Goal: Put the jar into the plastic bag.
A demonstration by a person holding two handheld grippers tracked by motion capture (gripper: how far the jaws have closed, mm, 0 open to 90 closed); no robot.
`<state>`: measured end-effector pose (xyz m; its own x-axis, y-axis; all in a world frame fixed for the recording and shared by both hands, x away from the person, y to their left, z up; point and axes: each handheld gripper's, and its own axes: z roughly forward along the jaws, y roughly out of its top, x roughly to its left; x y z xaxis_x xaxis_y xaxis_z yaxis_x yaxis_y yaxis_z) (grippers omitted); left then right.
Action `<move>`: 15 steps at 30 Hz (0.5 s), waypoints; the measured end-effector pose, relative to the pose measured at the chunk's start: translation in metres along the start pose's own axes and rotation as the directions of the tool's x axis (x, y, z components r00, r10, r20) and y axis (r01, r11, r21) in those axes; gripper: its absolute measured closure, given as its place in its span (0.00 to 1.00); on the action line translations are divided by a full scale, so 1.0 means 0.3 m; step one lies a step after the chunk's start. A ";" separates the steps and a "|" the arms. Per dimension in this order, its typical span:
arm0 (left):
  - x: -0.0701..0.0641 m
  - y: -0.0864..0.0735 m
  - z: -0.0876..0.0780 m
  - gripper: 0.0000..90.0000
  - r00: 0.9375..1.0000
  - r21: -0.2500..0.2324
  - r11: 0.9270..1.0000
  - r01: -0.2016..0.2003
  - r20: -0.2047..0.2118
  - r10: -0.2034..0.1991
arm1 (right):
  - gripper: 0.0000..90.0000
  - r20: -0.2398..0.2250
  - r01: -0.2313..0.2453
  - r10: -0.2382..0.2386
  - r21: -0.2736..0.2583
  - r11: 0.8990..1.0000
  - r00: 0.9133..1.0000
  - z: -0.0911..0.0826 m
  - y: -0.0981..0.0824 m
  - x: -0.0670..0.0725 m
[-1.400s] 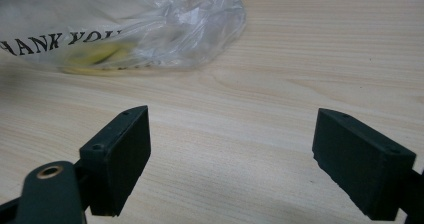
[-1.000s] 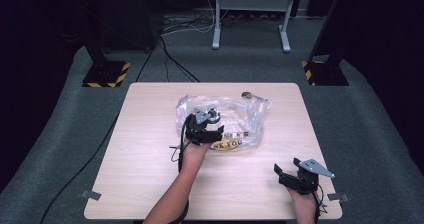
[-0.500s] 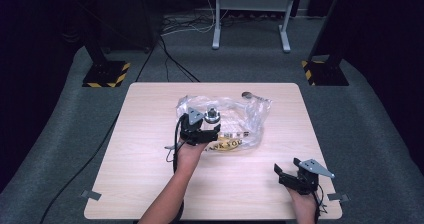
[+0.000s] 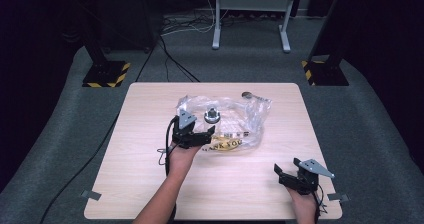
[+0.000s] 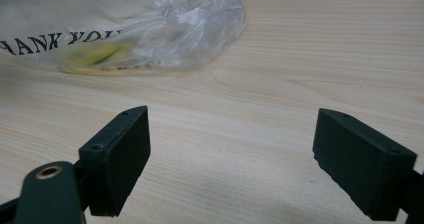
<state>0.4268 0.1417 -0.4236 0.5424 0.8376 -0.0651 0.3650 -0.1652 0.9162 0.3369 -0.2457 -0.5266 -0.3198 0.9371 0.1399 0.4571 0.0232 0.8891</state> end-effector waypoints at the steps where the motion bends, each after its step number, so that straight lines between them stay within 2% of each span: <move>1: 0.004 -0.001 -0.007 0.14 1.000 -0.001 1.000 0.004 0.000 -0.004 | 0.16 0.000 0.001 -0.001 -0.001 1.000 1.000 0.000 0.000 0.000; 6: 0.029 -0.012 -0.036 0.14 1.000 -0.001 1.000 0.003 -0.012 -0.004 | 0.16 0.000 0.002 -0.002 -0.003 1.000 1.000 -0.002 -0.001 0.001; 15: 0.069 -0.063 -0.077 0.15 0.999 -0.003 1.000 0.031 -0.027 -0.031 | 0.16 0.001 0.001 -0.001 -0.001 1.000 1.000 -0.001 0.000 0.001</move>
<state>0.4136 0.1741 -0.4330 0.5103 0.8559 -0.0833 0.3792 -0.1370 0.9151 0.3366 -0.2456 -0.5265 -0.3198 0.9373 0.1383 0.4555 0.0241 0.8899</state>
